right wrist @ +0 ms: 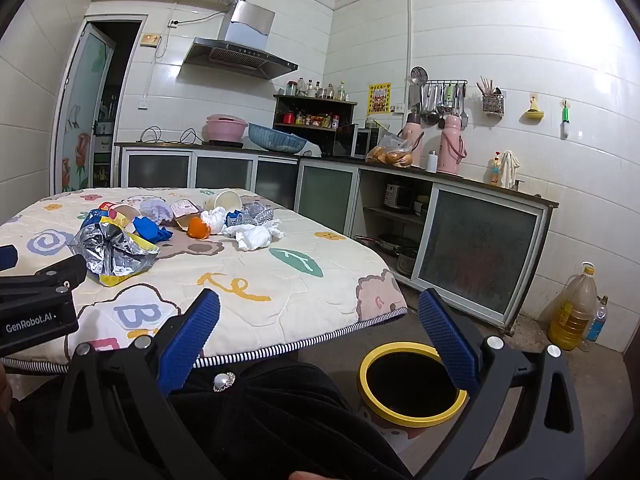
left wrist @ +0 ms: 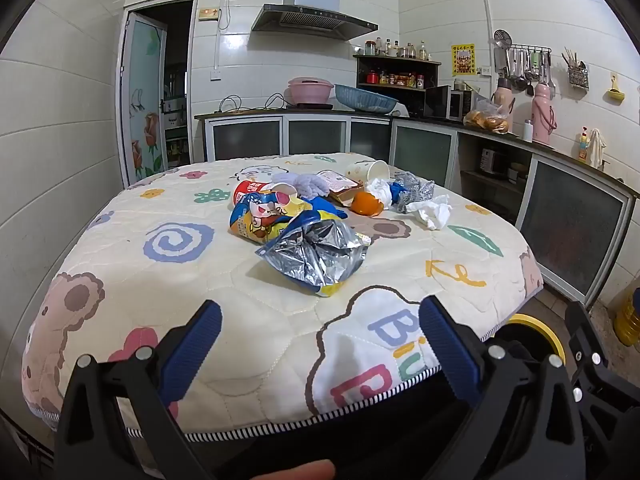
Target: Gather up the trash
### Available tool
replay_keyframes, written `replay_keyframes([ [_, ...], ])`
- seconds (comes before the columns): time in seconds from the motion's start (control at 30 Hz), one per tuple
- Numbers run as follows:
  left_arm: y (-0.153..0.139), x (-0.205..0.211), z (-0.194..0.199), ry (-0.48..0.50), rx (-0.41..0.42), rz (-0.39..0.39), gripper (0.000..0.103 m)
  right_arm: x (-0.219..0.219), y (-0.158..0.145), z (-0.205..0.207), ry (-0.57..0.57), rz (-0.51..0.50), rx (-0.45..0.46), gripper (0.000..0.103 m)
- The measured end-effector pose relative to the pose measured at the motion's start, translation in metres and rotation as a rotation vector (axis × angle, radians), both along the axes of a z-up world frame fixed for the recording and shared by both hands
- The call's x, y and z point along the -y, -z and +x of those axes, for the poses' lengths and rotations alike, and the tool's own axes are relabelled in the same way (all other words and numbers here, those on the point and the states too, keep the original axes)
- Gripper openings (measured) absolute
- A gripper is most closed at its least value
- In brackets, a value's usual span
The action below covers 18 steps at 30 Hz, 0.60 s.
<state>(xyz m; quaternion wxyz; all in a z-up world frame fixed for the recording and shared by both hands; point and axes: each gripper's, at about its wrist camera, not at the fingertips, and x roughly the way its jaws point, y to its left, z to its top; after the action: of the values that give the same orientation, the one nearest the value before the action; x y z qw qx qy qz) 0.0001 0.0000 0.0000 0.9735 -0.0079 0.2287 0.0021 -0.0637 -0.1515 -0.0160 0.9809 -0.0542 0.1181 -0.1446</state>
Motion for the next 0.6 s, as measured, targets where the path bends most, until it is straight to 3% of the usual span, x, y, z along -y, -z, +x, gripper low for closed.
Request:
replay_keyframes([
  [0.6, 0.0000, 0.0003, -0.0001, 0.001, 0.001, 0.003, 0.095, 0.0004, 0.0000, 0.0003, 0.000, 0.001, 0.000, 0.095],
])
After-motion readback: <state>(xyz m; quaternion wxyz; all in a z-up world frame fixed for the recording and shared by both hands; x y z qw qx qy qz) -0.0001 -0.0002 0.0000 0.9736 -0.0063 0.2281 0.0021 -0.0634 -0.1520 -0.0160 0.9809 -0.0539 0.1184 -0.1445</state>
